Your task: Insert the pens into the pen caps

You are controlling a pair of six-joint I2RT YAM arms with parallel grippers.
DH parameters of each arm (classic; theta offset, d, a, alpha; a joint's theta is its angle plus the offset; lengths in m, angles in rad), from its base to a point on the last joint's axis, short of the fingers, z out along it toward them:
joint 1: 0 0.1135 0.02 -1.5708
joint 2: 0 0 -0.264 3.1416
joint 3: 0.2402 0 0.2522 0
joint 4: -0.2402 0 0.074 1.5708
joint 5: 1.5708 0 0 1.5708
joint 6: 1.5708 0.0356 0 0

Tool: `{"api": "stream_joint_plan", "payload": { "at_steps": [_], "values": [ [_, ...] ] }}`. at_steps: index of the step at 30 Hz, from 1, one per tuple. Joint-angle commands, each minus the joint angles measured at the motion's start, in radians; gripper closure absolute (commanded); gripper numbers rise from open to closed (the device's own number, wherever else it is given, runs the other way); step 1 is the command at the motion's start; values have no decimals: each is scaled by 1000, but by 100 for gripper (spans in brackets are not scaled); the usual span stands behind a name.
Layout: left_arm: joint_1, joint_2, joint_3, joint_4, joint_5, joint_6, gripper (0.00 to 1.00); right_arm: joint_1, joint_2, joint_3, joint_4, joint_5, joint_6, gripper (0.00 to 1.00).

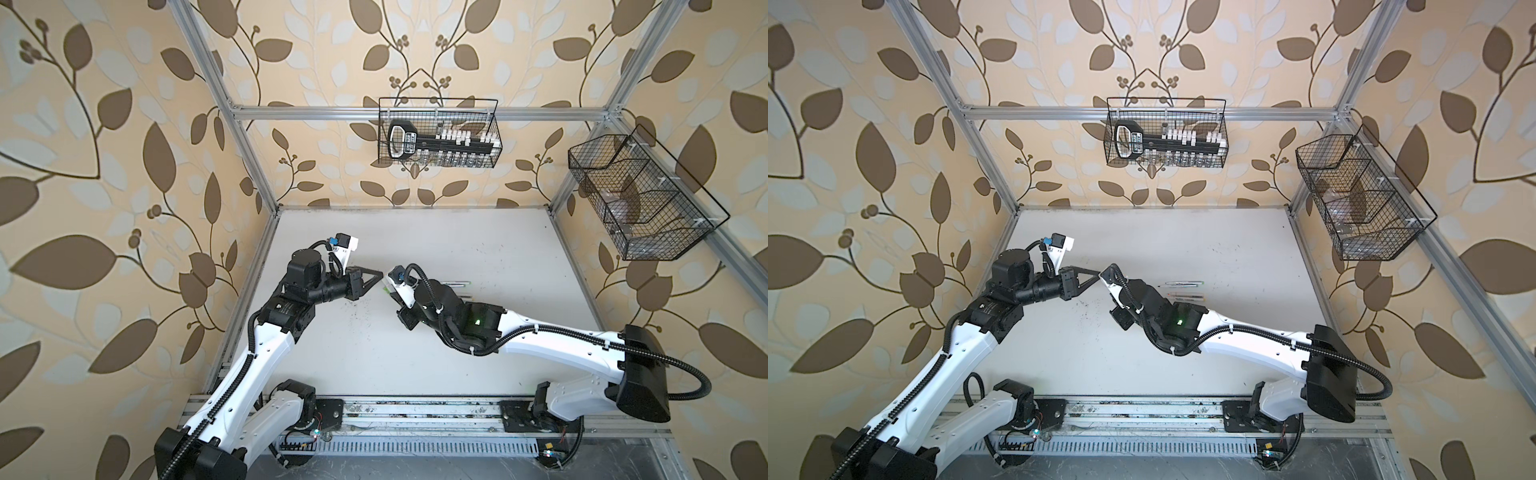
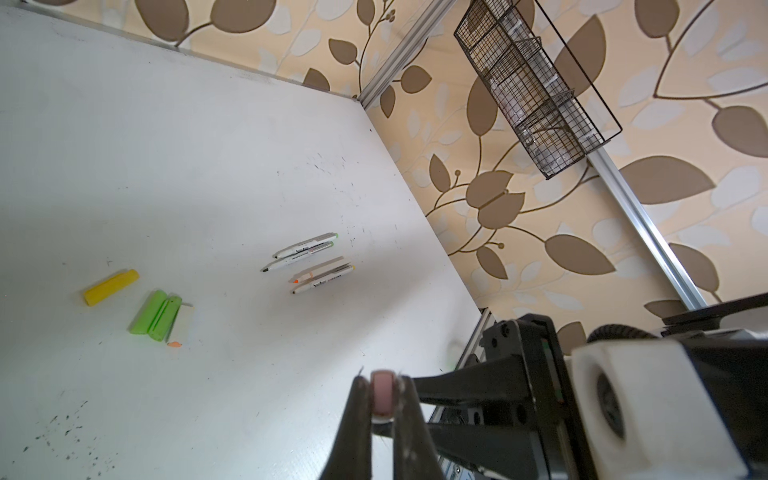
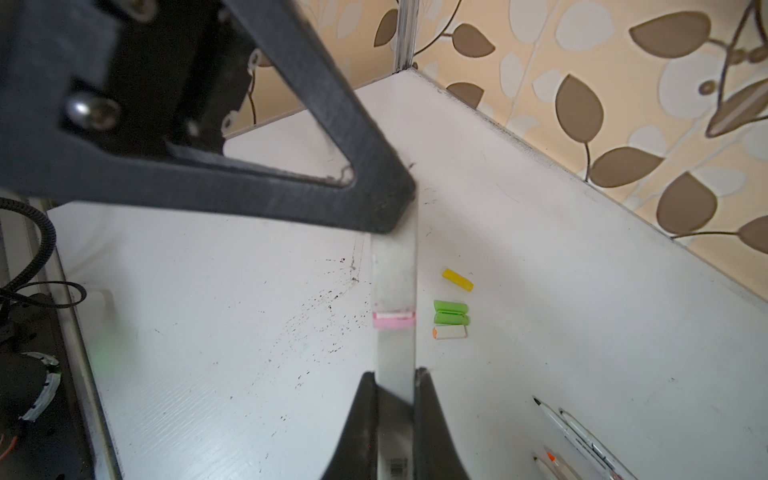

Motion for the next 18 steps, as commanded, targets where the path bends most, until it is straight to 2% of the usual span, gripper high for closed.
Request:
{"api": "stream_joint_plan", "payload": {
  "at_steps": [1,13,18],
  "values": [
    [-42,14,-13,-17,69,-13,100,1,-30,22,115,-15,-16,92],
    [-91,64,11,-140,6,34,100,11,-71,-43,254,3,-103,94],
    [-125,67,-7,-103,8,13,100,4,-79,-56,293,-19,-120,94]
  ]
}}
